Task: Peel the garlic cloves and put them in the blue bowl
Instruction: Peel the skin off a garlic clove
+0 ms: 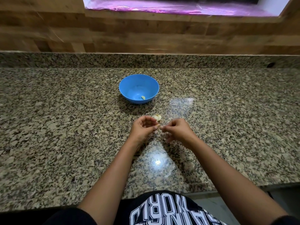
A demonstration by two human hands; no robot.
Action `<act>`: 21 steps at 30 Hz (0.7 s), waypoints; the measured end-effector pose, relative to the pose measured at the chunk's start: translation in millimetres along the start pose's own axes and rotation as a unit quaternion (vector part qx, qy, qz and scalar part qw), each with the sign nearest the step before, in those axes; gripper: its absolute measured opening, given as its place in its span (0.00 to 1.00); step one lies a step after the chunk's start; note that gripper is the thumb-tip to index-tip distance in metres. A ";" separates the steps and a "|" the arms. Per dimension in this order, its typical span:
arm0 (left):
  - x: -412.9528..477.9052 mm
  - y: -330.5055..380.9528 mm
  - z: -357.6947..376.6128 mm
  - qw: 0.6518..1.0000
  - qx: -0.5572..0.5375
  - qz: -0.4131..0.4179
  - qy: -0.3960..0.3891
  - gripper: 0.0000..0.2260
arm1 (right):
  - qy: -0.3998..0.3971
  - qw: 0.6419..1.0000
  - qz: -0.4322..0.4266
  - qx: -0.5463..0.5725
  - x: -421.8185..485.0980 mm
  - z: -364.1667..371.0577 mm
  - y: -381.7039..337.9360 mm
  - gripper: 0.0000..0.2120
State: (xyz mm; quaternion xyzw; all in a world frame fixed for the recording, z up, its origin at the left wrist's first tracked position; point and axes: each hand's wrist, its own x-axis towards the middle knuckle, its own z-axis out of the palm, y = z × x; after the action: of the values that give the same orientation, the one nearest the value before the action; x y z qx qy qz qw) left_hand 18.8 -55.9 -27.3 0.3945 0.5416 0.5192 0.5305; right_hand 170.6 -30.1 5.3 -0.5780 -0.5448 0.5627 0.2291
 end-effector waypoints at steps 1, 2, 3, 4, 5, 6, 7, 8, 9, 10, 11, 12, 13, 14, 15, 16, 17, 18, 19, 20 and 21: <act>1.1 1.2 0.3 1.000 0.000 0.007 -0.002 0.11 | -0.041 0.996 0.026 0.076 -0.1 -1.3 -1.6 0.07; 2.1 2.2 0.8 1.000 0.002 0.014 -0.004 0.11 | -0.070 0.987 0.046 0.134 -0.5 -2.2 -2.7 0.08; 3.4 3.1 1.7 1.000 0.009 0.020 -0.006 0.11 | -0.085 0.980 0.057 0.168 -0.3 -2.8 -3.5 0.09; 4.5 4.0 2.6 0.999 0.017 0.025 -0.010 0.10 | -0.090 0.975 0.062 0.193 0.1 -2.9 -4.0 0.10; 5.5 4.5 3.7 0.999 0.024 0.030 -0.014 0.10 | -0.092 0.971 0.066 0.213 0.6 -2.5 -4.5 0.10; 6.4 4.9 4.5 0.999 0.030 0.035 -0.015 0.10 | -0.092 0.967 0.070 0.229 1.3 -2.2 -5.0 0.10; 7.4 5.1 5.3 0.998 0.038 0.039 -0.016 0.10 | -0.090 0.964 0.074 0.240 1.8 -2.3 -5.9 0.10; 8.5 5.5 5.5 0.998 0.049 0.042 -0.016 0.09 | -0.088 0.961 0.079 0.249 2.4 -2.3 -6.6 0.09; 9.7 5.5 5.6 0.997 0.060 0.045 -0.018 0.09 | -0.086 0.958 0.084 0.261 2.7 -2.5 -7.2 0.08; 10.4 5.6 5.4 0.996 0.069 0.049 -0.020 0.09 | -0.083 0.954 0.089 0.275 3.2 -2.7 -7.4 0.06; 11.0 5.6 5.5 0.996 0.075 0.054 -0.020 0.09 | -0.080 0.949 0.094 0.290 3.8 -3.0 -7.1 0.05; 11.5 5.5 5.3 0.995 0.082 0.060 -0.019 0.09 | -0.076 0.945 0.098 0.302 4.5 -3.0 -6.5 0.04; 12.1 5.5 5.3 0.994 0.089 0.066 -0.016 0.09 | -0.073 0.941 0.102 0.315 4.7 -2.6 -5.8 0.05; 12.6 5.1 5.3 0.993 0.095 0.070 -0.011 0.09 | -0.072 0.935 0.105 0.330 5.3 -2.0 -4.6 0.07; 12.7 4.4 5.5 0.993 0.097 0.072 -0.005 0.09 | -0.069 0.930 0.107 0.345 5.9 -1.3 -3.6 0.09; 12.5 3.7 6.0 0.993 0.095 0.071 0.004 0.10 | -0.064 0.926 0.108 0.356 6.5 -0.8 -2.7 0.10; 12.1 3.0 6.6 0.993 0.090 0.070 0.013 0.10 | -0.057 0.924 0.106 0.363 6.7 -0.1 -2.1 0.11; 12.1 2.2 7.0 0.993 0.087 0.071 0.022 0.10 | -0.050 0.924 0.102 0.365 7.2 0.3 -1.4 0.11; 12.2 1.6 7.6 0.993 0.087 0.075 0.030 0.10 | -0.045 0.925 0.097 0.365 7.2 0.3 -1.0 0.11; 12.5 1.5 8.0 0.992 0.091 0.082 0.034 0.10 | -0.043 0.925 0.094 0.365 7.3 0.0 -0.8 0.10; 12.9 1.8 8.4 0.991 0.096 0.088 0.033 0.11 | -0.044 0.924 0.094 0.369 7.4 -0.4 -0.3 0.10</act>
State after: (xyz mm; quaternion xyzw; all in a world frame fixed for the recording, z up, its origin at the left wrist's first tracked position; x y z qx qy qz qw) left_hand 25.2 -41.9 -26.8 0.4719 0.5695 0.5225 0.4242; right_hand 169.1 -23.4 2.7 -0.4757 -0.2512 0.7676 0.3485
